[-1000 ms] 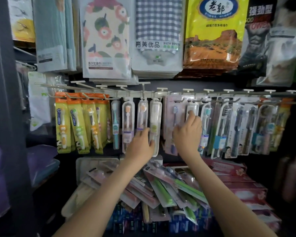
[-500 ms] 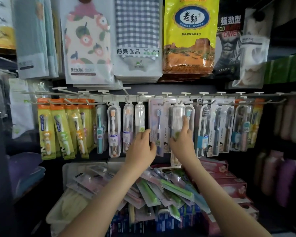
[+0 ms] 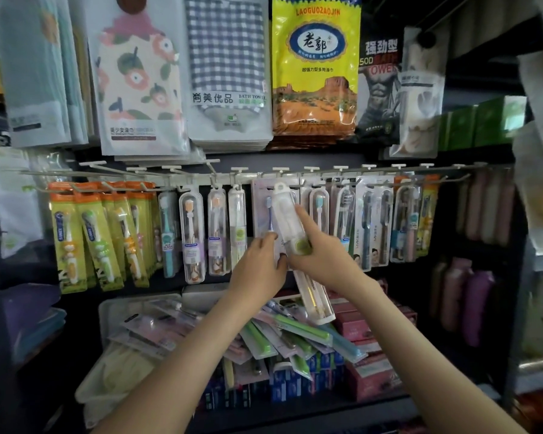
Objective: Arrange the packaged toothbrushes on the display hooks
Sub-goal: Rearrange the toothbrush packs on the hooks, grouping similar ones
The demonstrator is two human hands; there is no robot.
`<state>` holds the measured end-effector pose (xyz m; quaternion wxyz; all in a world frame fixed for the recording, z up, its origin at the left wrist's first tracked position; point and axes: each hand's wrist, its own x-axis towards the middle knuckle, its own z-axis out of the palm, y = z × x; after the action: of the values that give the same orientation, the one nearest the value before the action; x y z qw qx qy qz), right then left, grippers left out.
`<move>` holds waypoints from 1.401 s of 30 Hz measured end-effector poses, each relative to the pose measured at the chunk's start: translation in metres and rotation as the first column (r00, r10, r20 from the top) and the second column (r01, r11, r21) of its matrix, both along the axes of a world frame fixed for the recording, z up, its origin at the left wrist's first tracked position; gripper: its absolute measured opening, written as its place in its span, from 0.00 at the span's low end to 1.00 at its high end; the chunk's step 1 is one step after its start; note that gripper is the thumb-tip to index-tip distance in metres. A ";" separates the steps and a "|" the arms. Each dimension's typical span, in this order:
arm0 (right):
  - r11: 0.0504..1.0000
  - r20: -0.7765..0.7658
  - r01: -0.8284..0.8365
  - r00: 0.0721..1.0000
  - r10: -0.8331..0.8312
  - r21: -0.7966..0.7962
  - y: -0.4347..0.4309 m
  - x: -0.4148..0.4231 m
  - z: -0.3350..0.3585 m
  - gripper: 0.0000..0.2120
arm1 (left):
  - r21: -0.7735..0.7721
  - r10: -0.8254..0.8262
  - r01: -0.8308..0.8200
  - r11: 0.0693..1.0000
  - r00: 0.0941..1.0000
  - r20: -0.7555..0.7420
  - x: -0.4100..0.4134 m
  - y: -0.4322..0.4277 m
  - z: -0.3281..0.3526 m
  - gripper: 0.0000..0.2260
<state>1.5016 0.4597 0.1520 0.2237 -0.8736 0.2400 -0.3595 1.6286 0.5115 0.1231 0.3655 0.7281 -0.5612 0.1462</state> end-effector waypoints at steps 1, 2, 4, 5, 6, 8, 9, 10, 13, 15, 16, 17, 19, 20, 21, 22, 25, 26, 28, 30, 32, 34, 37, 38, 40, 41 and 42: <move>1.000 -0.013 -0.008 1.000 0.008 0.003 0.004 0.003 -0.001 0.41 | -0.002 -0.001 0.001 1.000 1.000 -0.005 0.002 0.003 0.000 0.21; 1.000 -0.021 -0.010 1.000 0.010 0.007 0.007 0.008 -0.001 0.41 | -0.002 0.003 -0.003 1.000 1.000 -0.009 0.005 0.006 0.000 0.21; 1.000 -0.021 -0.013 1.000 0.013 0.009 0.012 0.019 0.000 0.41 | -0.004 0.023 -0.023 1.000 1.000 -0.017 0.012 0.012 0.000 0.22; 1.000 -0.020 -0.012 1.000 0.012 -0.002 0.014 0.026 0.000 0.41 | -0.009 0.034 -0.034 0.999 0.999 -0.025 0.016 0.015 0.001 0.22; 1.000 -0.018 -0.009 1.000 0.009 -0.017 0.016 0.032 0.002 0.41 | -0.016 0.041 -0.042 0.999 0.998 -0.036 0.021 0.019 0.001 0.23; 0.999 -0.019 -0.002 1.000 0.002 -0.041 0.018 0.043 0.006 0.41 | -0.021 0.042 -0.043 0.999 0.997 -0.060 0.029 0.024 0.001 0.25; 0.999 -0.024 -0.005 1.000 0.003 -0.051 0.019 0.048 0.008 0.41 | -0.021 0.042 -0.043 0.999 0.997 -0.067 0.033 0.027 0.001 0.26; 0.998 -0.030 -0.008 1.000 0.007 -0.055 0.020 0.053 0.009 0.40 | -0.019 0.043 -0.044 0.999 0.997 -0.072 0.037 0.030 0.001 0.26; 0.999 -0.045 -0.013 0.999 0.011 -0.042 0.022 0.064 0.014 0.40 | -0.031 0.046 -0.049 0.998 0.995 -0.085 0.047 0.035 0.004 0.28; 0.999 -0.036 -0.011 0.999 0.010 -0.040 0.024 0.071 0.016 0.39 | -0.045 0.040 -0.044 0.998 0.995 -0.088 0.056 0.039 0.005 0.29; 0.999 -0.032 -0.005 0.999 0.004 -0.044 0.024 0.072 0.015 0.39 | -0.043 0.030 -0.034 0.999 0.996 -0.084 0.058 0.039 0.006 0.29; 0.999 -0.031 -0.002 1.000 0.000 -0.051 0.024 0.073 0.015 0.39 | -0.040 0.021 -0.024 0.999 0.997 -0.078 0.060 0.040 0.006 0.29; 0.998 -0.030 0.001 1.000 -0.003 -0.057 0.024 0.077 0.015 0.39 | -0.037 0.008 -0.010 0.999 0.998 -0.060 0.065 0.042 0.006 0.28; 0.999 -0.029 -0.001 1.000 0.000 -0.051 0.025 0.077 0.015 0.39 | -0.033 0.005 -0.007 0.999 0.998 -0.057 0.067 0.042 0.006 0.28; 0.999 -0.025 -0.006 1.000 0.005 -0.039 0.025 0.078 0.015 0.39 | -0.029 0.004 -0.005 1.000 0.998 -0.060 0.068 0.042 0.006 0.28; 1.000 -0.022 -0.012 1.000 0.012 -0.024 0.026 0.078 0.014 0.39 | -0.022 0.002 -0.004 1.000 0.998 -0.064 0.070 0.042 0.006 0.28; 1.000 -0.034 -0.010 0.999 0.011 0.027 0.028 0.077 0.013 0.38 | -0.006 -0.011 0.011 1.000 0.998 -0.067 0.071 0.039 0.005 0.28; 0.999 -0.041 -0.008 0.999 0.010 0.043 0.028 0.078 0.013 0.38 | -0.001 -0.015 0.015 1.000 0.998 -0.068 0.071 0.038 0.004 0.28; 0.998 -0.051 -0.015 0.999 0.018 0.060 0.026 0.081 0.012 0.38 | 0.012 -0.016 0.017 1.000 0.997 -0.081 0.073 0.036 0.003 0.28; 0.999 -0.071 -0.010 0.997 0.014 0.050 0.020 0.087 0.012 0.38 | 0.017 -0.017 0.018 1.000 0.996 -0.091 0.075 0.034 0.002 0.28; 1.000 -0.096 0.015 0.995 -0.014 0.007 0.011 0.095 0.009 0.37 | 0.020 -0.020 0.022 1.000 0.996 -0.087 0.076 0.033 0.002 0.28; 0.999 -0.102 0.043 0.994 -0.044 -0.012 -0.001 0.107 0.003 0.38 | 0.027 -0.018 0.020 0.999 0.996 -0.085 0.078 0.032 0.000 0.29; 0.999 -0.096 0.046 0.994 -0.046 -0.002 -0.014 0.124 -0.006 0.40 | 0.051 0.013 -0.010 0.999 0.998 -0.065 0.084 0.029 -0.003 0.31; 0.999 -0.092 0.044 0.995 -0.044 0.001 -0.018 0.130 -0.009 0.41 | 0.056 0.021 -0.018 0.998 0.998 -0.058 0.087 0.028 -0.003 0.30; 0.998 -0.092 0.063 0.994 -0.065 -0.026 -0.028 0.141 -0.011 0.41 | 0.066 0.039 -0.035 0.997 0.998 -0.052 0.095 0.026 -0.004 0.30; 0.996 -0.103 0.076 0.991 -0.080 -0.040 -0.033 0.145 -0.011 0.41 | 0.069 0.051 -0.047 0.996 0.997 -0.054 0.100 0.025 -0.004 0.29; 0.995 -0.117 0.084 0.989 -0.089 -0.044 -0.038 0.150 -0.012 0.40 | 0.070 0.063 -0.060 0.996 0.997 -0.054 0.105 0.024 -0.005 0.29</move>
<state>1.6513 0.4213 0.1401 0.1762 -0.8863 0.2836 -0.3209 1.7333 0.5355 0.1178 0.3513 0.7610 -0.5326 0.1173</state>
